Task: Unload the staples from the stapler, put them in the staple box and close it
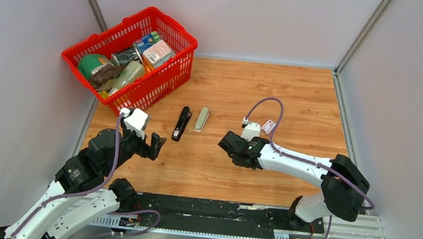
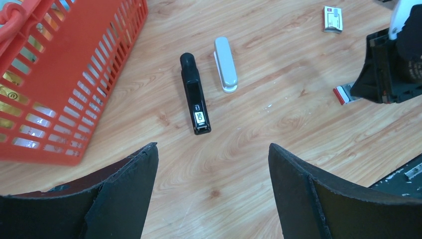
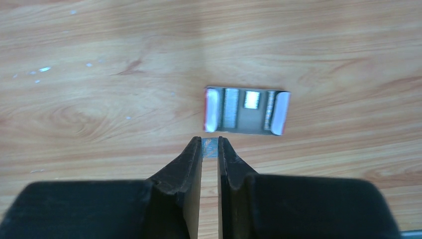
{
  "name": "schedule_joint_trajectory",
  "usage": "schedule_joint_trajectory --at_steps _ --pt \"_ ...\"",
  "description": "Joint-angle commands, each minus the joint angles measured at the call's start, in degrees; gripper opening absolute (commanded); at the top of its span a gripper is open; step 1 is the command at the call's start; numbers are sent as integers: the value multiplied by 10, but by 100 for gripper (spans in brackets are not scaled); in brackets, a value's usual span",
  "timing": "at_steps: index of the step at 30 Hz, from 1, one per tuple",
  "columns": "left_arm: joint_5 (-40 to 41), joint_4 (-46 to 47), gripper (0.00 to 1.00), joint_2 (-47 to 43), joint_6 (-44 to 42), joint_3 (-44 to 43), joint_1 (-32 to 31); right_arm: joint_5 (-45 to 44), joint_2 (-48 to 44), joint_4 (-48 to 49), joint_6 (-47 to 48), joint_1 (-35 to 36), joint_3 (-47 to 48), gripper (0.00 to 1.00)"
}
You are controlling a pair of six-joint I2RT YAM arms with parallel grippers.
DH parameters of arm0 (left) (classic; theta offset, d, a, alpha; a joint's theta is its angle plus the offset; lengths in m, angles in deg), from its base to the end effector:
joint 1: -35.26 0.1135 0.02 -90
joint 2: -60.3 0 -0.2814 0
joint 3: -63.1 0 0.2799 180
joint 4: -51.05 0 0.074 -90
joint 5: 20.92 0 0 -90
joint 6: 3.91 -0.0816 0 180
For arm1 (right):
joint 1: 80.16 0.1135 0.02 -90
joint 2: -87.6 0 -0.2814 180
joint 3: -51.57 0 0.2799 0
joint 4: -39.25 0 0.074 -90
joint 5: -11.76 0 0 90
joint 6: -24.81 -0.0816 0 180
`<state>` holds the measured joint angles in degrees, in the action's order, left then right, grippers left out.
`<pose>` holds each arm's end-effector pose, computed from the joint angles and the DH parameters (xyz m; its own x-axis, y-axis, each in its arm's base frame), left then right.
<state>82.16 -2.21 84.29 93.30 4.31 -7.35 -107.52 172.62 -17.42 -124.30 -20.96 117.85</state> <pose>0.1143 -0.0801 0.3391 -0.2941 0.1045 -0.9500 0.4682 0.8823 -0.0480 0.1865 0.2349 0.1634 -0.8432 0.0473 -0.5355 0.0730 0.9970 -0.0268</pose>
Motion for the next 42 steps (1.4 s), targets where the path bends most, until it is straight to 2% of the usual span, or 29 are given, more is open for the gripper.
schedule_joint_trajectory --at_steps 1,6,13,26,42 --pt "11 14 88 8 -5 0 2 -22 -47 -7 -1 -33 -35 15" --pt "15 13 88 13 -5 0 2 -21 -71 3 12 -67 -57 15" --pt "17 12 88 19 -6 -1 2 2 -57 35 22 -89 -75 15" --pt "18 13 88 21 -6 0 2 25 -20 74 22 -97 -88 15" --pt "17 14 88 25 -6 0 3 40 -20 89 16 -97 -107 15"
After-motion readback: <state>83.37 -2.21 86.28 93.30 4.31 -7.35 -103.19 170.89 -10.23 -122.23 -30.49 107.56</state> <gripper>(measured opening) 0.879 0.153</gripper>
